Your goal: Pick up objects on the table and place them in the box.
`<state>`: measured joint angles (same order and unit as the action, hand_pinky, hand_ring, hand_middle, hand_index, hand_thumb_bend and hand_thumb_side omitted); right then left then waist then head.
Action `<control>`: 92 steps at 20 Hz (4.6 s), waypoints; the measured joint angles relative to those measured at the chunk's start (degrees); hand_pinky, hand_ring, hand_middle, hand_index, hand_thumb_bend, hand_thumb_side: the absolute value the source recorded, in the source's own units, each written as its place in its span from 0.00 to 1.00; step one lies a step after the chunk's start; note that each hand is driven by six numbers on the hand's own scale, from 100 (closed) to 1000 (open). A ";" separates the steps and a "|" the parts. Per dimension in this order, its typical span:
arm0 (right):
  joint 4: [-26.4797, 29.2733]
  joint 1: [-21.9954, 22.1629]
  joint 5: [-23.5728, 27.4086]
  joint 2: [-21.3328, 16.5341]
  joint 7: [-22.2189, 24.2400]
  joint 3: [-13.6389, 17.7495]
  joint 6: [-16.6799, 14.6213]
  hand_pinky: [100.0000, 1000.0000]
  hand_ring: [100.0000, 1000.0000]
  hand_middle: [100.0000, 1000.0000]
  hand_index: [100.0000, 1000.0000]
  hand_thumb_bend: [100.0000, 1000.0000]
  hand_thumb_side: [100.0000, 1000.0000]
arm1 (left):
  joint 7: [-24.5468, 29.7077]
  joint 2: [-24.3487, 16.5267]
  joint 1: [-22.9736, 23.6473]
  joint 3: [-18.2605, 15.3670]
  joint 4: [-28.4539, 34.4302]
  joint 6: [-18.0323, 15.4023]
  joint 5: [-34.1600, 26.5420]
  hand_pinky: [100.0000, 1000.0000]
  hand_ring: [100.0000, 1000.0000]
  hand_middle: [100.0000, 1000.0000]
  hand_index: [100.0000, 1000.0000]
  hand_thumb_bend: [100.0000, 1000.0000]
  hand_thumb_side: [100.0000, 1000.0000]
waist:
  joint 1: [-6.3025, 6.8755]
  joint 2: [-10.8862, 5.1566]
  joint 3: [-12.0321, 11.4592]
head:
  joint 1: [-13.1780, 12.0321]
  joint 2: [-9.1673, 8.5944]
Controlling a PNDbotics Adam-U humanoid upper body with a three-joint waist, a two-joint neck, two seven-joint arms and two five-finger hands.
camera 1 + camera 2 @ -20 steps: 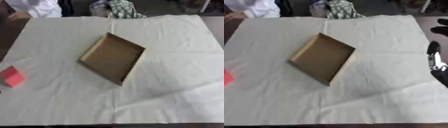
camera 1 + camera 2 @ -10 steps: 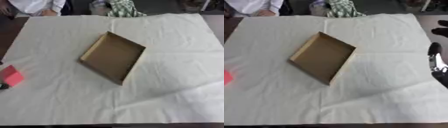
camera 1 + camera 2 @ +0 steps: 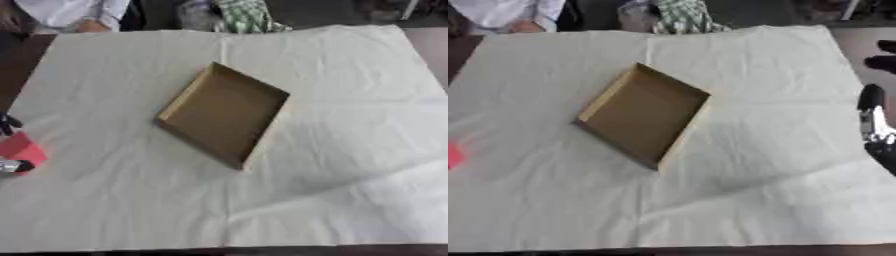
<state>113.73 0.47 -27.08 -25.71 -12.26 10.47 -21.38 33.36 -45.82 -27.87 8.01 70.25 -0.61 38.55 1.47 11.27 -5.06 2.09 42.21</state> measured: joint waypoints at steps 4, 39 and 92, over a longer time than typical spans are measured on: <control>0.00 -0.01 0.02 0.21 0.38 -0.14 -0.02 0.86 0.76 0.82 0.76 0.00 0.83 | -0.71 1.17 -1.10 0.34 -1.26 0.19 1.44 0.60 0.72 0.62 0.82 0.58 0.38 | 0.18 0.04 0.09 | -0.14 0.00; 0.00 0.04 0.50 0.69 1.89 -0.62 0.42 0.86 0.76 0.82 0.76 0.00 0.83 | -2.90 4.34 -4.75 0.98 -0.22 2.25 3.48 0.31 0.44 0.36 0.56 0.22 0.17 | 0.20 -0.02 -0.02 | -0.46 0.08; 0.00 -4.61 5.46 0.51 6.97 -2.79 -1.51 0.86 0.76 0.82 0.76 0.00 0.83 | -10.75 39.91 -38.10 2.12 -25.15 -3.58 26.05 0.42 0.55 0.46 0.69 0.28 0.34 | 1.07 1.77 6.35 | -4.50 -1.52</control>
<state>113.73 -4.15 -21.62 -25.19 -5.29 7.68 -22.89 22.61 -5.90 -65.97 10.12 45.10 -4.19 64.60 2.54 13.04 1.29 -2.41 40.69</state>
